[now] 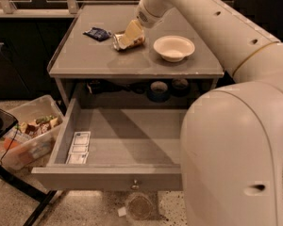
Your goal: Place orange can into top drawer
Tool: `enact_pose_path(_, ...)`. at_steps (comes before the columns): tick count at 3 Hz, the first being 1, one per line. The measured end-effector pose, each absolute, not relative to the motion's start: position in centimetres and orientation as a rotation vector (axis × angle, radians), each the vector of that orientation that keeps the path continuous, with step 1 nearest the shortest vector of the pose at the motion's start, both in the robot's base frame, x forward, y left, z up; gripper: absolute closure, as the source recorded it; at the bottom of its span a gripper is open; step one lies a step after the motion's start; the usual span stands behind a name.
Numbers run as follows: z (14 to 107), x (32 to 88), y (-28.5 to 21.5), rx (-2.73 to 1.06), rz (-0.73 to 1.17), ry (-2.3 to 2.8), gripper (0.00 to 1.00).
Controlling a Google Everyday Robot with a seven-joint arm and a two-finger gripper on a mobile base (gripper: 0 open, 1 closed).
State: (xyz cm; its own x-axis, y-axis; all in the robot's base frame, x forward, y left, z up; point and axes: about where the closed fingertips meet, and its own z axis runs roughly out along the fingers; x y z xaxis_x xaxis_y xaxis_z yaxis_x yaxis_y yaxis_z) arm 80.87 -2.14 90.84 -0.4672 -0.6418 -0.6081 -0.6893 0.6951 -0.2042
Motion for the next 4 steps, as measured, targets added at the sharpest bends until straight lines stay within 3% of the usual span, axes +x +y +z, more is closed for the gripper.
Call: enact_pose_path(4, 89.9, 85.6, 1.4, -0.444, 0.353, 2.314, 0.0)
